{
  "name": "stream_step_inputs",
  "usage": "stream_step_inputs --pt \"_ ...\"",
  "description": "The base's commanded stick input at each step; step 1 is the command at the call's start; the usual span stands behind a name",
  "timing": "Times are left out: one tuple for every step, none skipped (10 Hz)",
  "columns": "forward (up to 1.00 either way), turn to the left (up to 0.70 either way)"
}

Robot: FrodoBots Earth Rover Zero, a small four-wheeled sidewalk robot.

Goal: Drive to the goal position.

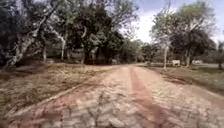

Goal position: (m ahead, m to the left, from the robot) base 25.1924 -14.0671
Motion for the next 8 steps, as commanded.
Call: stream_step_inputs --pt "0.85 0.0" --pt "0.85 0.0" --pt "0.85 0.0" --pt "0.85 -0.13" --pt "0.85 -0.28" --pt "0.85 -0.22" --pt "0.85 -0.05" --pt "0.85 0.0"
